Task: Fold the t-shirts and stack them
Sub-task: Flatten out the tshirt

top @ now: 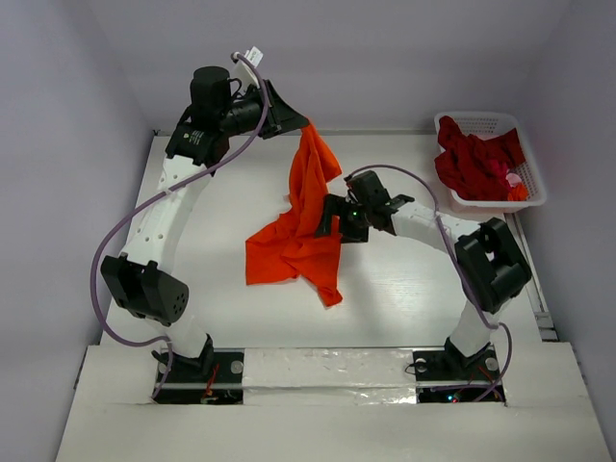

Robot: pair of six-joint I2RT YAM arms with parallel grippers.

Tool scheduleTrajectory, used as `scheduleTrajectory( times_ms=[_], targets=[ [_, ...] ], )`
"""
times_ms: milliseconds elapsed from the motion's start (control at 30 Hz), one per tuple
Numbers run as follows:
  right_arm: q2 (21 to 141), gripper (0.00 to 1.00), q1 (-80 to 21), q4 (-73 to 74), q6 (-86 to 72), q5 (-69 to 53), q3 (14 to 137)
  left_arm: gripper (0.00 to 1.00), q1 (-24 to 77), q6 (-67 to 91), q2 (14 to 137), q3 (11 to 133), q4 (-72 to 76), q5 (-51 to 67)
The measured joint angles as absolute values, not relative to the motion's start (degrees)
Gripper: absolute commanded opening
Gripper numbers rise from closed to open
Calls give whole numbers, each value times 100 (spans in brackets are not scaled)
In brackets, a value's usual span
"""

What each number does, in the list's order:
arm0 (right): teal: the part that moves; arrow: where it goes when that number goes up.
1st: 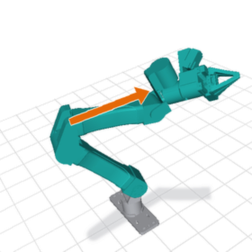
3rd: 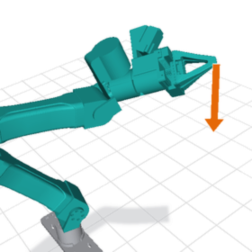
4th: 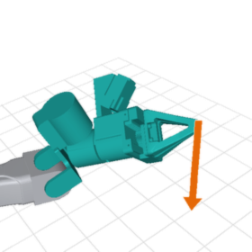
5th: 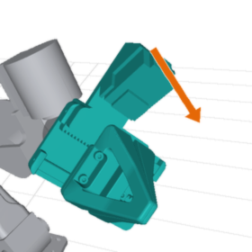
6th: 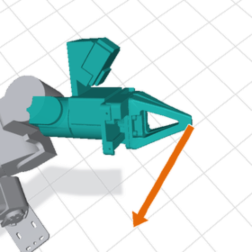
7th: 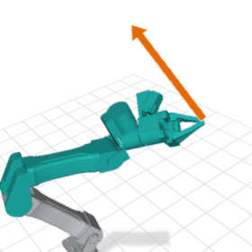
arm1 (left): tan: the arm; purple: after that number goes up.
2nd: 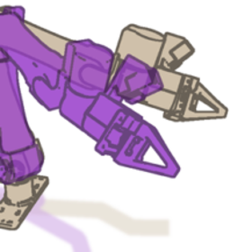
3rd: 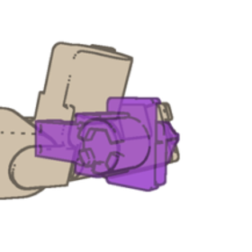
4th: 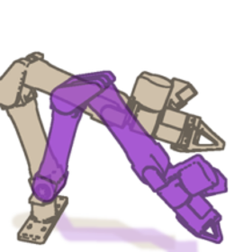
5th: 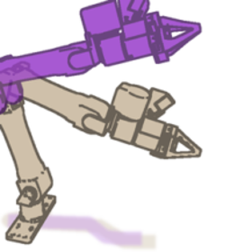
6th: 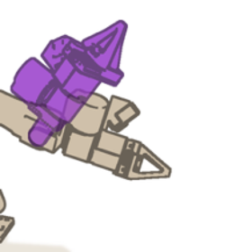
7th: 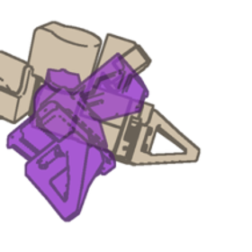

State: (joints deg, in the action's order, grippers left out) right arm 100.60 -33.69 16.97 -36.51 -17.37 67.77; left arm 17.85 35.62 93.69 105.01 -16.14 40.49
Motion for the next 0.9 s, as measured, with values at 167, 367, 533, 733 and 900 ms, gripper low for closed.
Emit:
scheduleTrajectory(
  times_ms=[167,367,533,733,900],
  targets=[
    [10252,95,-3140,1431,-3778,-1769,6643,0,1787,3562,9369,10499,-1616,4056],
    [10475,94,-3109,1175,-3887,-1938,6514,0,1750,3559,9369,10499,-1638,4088],
    [10536,94,-3109,1168,-3876,-1955,6514,0,1717,3557,9369,10499,-1673,4091],
    [10536,94,-3109,1146,-3861,-1957,6512,0,1680,3557,9369,10499,-1688,4101],
    [10554,91,-3109,1118,-3861,-2021,6512,0,1675,3557,9369,10499,-1697,4112]
  ],
)
